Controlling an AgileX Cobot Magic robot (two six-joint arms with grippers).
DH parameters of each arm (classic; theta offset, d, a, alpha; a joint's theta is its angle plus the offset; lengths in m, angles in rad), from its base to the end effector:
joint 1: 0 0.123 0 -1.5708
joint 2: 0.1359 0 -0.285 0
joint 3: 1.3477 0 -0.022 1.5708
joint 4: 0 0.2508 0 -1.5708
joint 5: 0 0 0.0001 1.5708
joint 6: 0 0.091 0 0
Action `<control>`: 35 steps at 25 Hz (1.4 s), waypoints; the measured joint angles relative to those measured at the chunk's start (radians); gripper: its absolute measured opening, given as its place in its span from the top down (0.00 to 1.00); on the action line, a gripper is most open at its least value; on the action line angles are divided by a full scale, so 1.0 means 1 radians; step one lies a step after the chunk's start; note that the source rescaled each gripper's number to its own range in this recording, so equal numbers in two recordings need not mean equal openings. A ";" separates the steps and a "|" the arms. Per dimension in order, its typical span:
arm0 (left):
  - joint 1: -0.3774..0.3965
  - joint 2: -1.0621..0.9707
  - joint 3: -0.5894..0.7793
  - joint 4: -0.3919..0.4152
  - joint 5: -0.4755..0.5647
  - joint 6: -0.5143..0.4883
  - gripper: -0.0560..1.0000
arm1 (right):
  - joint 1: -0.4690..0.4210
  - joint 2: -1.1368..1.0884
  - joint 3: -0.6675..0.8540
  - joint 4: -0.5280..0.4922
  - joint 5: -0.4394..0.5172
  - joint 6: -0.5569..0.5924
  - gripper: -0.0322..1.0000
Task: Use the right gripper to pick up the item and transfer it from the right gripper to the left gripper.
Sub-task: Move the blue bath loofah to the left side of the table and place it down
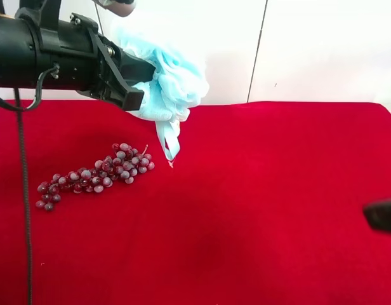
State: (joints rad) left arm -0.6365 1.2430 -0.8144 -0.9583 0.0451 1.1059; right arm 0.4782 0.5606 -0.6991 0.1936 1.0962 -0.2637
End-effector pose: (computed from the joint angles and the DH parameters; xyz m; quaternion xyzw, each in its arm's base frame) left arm 0.2184 -0.1657 0.3068 0.3248 0.7576 -0.1516 0.5455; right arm 0.0631 0.0502 0.3152 -0.3277 0.8757 0.1319 0.3292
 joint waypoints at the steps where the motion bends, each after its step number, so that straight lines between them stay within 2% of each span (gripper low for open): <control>1: 0.009 0.000 0.000 0.000 0.002 -0.004 0.94 | 0.000 -0.043 0.030 -0.015 0.000 0.015 0.00; 5: 0.087 0.020 0.000 0.000 0.047 -0.019 0.94 | 0.000 -0.204 0.125 -0.045 -0.003 0.088 0.00; 10: 0.217 0.062 0.000 0.003 0.188 -0.037 0.94 | 0.000 -0.378 0.190 -0.094 -0.004 0.189 0.00; 16: 0.340 0.076 0.000 0.086 0.319 -0.106 0.94 | 0.000 -0.521 0.207 -0.143 -0.011 0.264 0.00; 20: 0.393 0.076 -0.003 0.183 0.359 -0.222 0.94 | 0.000 -0.539 0.207 -0.179 -0.019 0.264 0.00; 24: 0.424 0.082 -0.059 0.319 0.452 -0.392 0.94 | 0.000 -0.539 0.207 -0.194 -0.021 0.264 0.00; 31: 0.429 0.198 -0.304 0.658 0.711 -0.743 0.94 | 0.000 -0.539 0.218 -0.210 -0.026 0.280 0.00; 33: 0.430 0.248 -0.369 0.721 0.758 -0.784 0.94 | 0.000 -0.539 0.218 -0.216 -0.026 0.288 0.00; 35: 0.432 0.298 -0.411 0.737 0.781 -0.799 0.94 | 0.000 -0.539 0.218 -0.216 -0.026 0.293 0.00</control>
State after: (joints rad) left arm -0.2047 1.5407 -1.2256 -0.2214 0.8263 0.3066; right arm 0.4782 0.0221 -0.4816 -0.0224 1.0705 0.0291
